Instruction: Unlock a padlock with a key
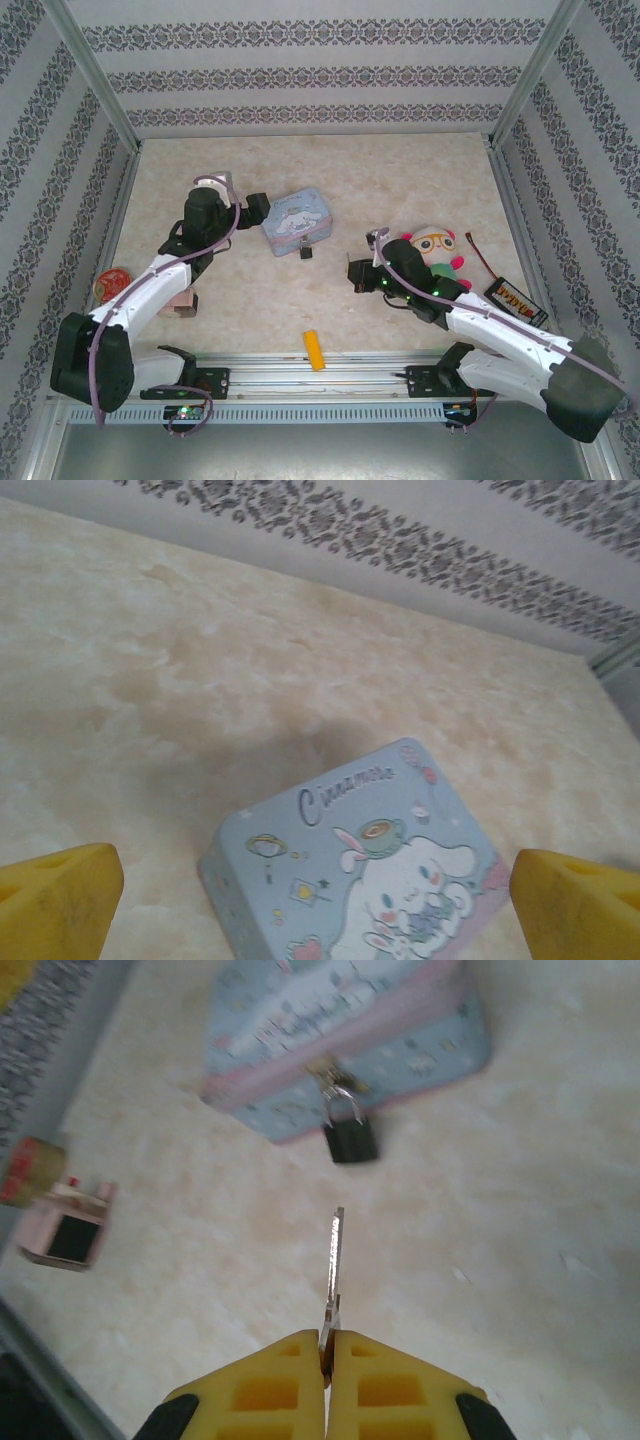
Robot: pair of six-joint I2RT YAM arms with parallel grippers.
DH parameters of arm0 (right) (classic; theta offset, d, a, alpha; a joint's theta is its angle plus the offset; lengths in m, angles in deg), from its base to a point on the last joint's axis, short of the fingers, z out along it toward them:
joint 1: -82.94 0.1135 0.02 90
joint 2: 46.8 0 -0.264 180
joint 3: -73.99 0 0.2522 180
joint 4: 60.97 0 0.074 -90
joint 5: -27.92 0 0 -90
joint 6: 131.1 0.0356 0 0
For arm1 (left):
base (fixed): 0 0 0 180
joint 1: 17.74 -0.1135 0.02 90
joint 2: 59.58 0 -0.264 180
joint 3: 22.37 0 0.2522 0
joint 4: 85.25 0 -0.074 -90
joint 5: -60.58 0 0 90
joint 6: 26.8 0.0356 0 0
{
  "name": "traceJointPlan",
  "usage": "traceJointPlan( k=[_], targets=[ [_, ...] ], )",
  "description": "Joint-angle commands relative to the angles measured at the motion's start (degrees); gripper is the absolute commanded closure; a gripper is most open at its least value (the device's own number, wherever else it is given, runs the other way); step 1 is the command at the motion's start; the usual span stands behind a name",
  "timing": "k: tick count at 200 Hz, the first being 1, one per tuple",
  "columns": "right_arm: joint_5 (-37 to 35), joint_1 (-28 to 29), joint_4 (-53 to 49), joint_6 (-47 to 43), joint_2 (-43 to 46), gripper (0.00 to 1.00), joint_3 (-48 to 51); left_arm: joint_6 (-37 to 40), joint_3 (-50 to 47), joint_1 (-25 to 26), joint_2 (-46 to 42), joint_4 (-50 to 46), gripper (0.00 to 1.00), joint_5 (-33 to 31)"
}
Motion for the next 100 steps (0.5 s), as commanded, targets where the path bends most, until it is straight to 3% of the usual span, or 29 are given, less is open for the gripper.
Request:
traceJointPlan(
  k=[1, 43, 100],
  targets=[
    [10.65, -2.62, 11.9, -3.17, 1.02, 1.0, 1.21, -1.32, -0.41, -0.79, -2.24, 1.78, 0.01, 7.59],
    [19.07, -4.06, 21.21, -3.68, -1.93, 1.0, 0.79, -3.43, 0.74, -0.83, -2.63, 4.21, 0.01, 16.22],
    [28.04, -5.69, 35.21, 1.61, -10.6, 1.0, -1.31, -8.2, 3.16, -0.7, 0.81, 11.27, 0.01, 37.97]
  ],
)
